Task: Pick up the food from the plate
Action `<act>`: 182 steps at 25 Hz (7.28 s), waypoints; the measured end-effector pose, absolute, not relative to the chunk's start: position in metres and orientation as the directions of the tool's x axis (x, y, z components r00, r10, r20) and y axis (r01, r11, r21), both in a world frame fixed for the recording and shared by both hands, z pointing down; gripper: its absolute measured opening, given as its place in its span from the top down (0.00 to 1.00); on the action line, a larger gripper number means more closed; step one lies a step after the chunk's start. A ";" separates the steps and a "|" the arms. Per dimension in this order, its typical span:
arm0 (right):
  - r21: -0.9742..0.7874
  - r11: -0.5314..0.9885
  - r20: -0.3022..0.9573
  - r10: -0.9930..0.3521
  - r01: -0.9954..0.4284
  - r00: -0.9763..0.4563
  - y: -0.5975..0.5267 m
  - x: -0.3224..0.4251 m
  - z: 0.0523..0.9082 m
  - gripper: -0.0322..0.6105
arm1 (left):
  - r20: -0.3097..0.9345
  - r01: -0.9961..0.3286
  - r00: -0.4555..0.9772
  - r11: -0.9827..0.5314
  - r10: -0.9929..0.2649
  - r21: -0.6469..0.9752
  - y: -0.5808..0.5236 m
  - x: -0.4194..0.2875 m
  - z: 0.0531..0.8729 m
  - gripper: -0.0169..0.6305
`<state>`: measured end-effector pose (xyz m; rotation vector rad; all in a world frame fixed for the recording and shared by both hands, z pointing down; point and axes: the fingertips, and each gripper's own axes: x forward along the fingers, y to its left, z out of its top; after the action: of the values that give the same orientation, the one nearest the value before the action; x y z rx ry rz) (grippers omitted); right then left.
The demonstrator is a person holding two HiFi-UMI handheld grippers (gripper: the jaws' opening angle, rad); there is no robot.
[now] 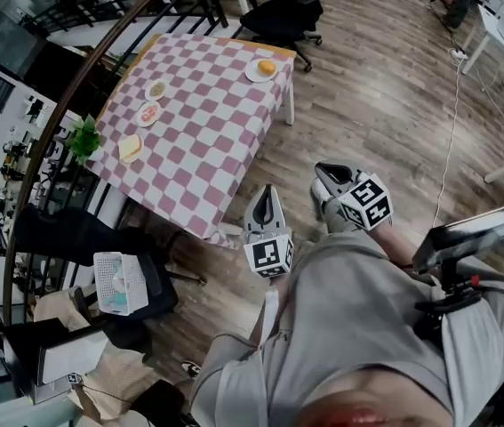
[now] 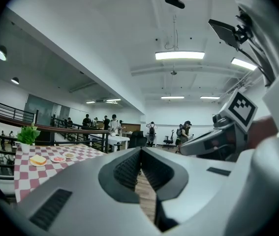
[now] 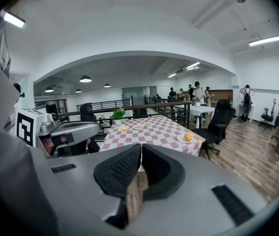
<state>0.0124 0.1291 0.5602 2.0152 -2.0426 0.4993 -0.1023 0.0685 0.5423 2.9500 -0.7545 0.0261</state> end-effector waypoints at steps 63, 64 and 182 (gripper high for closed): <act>-0.067 0.773 0.168 -0.615 -0.631 -0.771 -0.325 0.023 0.491 0.92 | -0.037 -0.952 0.305 -0.306 -0.952 0.015 -0.299 -0.052 0.440 0.96; -0.061 0.773 0.176 -0.614 -0.631 -0.769 -0.323 0.022 0.491 0.92 | -0.041 -0.949 0.313 -0.314 -0.949 0.020 -0.298 -0.049 0.441 0.96; 0.040 0.706 0.999 -0.041 -0.707 0.016 -0.377 0.394 0.910 0.38 | 0.075 -0.953 0.298 -0.300 -0.952 -0.024 -0.258 -0.060 0.478 0.96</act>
<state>0.3939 -0.3765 0.9101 0.6499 -1.4832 0.5788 -0.0604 -0.2583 0.4775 2.5107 -1.8429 0.1157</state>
